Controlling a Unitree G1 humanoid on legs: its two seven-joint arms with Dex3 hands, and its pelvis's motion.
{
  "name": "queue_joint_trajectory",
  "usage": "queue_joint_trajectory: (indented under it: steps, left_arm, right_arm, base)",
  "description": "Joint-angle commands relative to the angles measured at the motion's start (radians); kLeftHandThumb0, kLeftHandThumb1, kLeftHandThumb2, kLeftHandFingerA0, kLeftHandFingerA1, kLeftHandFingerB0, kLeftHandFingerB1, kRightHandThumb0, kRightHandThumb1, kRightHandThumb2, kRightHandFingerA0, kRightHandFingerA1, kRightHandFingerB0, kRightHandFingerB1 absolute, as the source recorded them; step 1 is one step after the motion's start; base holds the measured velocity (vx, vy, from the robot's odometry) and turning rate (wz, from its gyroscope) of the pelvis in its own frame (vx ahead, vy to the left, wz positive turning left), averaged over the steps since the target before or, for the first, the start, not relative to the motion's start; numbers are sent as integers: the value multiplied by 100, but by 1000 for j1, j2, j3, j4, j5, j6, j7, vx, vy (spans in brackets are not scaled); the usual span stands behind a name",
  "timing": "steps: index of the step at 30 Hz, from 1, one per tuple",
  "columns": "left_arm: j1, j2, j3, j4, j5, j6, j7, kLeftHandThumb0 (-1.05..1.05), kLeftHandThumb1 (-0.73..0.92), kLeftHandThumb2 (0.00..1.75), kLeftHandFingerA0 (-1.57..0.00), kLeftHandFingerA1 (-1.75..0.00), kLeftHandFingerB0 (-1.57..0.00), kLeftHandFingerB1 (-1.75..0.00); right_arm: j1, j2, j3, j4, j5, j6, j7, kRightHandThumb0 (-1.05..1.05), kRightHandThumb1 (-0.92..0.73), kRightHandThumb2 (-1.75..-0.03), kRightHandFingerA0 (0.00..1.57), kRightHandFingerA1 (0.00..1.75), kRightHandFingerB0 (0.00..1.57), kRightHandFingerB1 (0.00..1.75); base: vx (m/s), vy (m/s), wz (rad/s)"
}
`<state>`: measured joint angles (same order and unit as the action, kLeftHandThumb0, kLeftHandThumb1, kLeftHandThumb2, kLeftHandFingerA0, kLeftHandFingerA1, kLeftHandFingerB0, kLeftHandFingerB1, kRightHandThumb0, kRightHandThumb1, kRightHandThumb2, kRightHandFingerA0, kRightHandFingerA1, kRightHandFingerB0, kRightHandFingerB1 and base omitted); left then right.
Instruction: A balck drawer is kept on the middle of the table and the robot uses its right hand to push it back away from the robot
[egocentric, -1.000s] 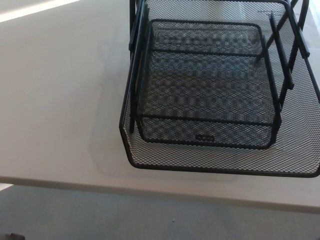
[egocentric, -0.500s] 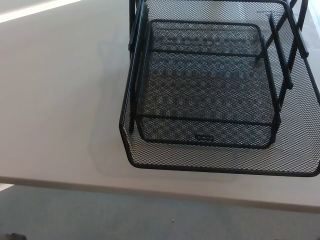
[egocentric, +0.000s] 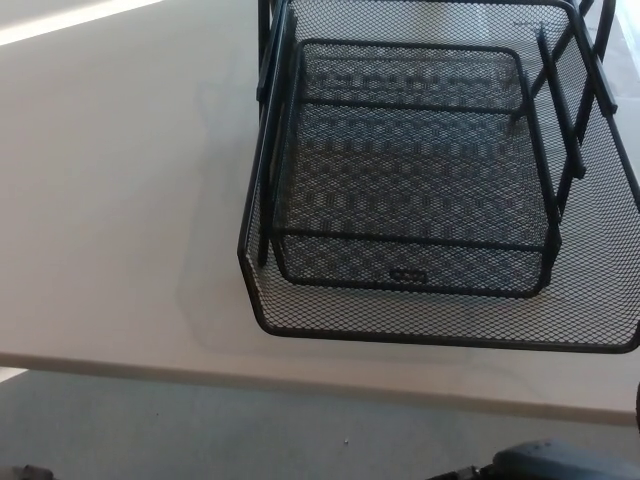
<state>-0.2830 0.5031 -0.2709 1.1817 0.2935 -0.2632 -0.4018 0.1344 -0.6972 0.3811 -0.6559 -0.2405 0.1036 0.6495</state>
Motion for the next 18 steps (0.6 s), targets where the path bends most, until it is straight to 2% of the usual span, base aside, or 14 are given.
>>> queue_joint_trajectory:
  steps: [1, 7, 18]
  left_arm:
    - [-12, 20, -7, 9, 20, -26, -22, -57, 72, 63, -47, -38, -32, -33]
    - [-15, 20, -13, 6, 26, -24, -22, -56, 76, 63, -47, -38, -33, -32]
    - [-16, 22, -19, 7, 26, -33, -18, -56, 73, 63, -48, -39, -32, -33]
  right_arm:
    - [-189, -81, 54, -241, 268, 260, 314, -51, -77, -64, 51, 43, 38, 37]
    - [-296, -45, 130, -191, 256, 297, 360, -51, -81, -64, 53, 42, 40, 36]
    - [-441, -6, 241, -160, 239, 403, 394, -51, -77, -64, 51, 43, 37, 36]
  base:
    - [0, 0, 0]
    - [0, 0, 0]
    - [0, 0, 0]
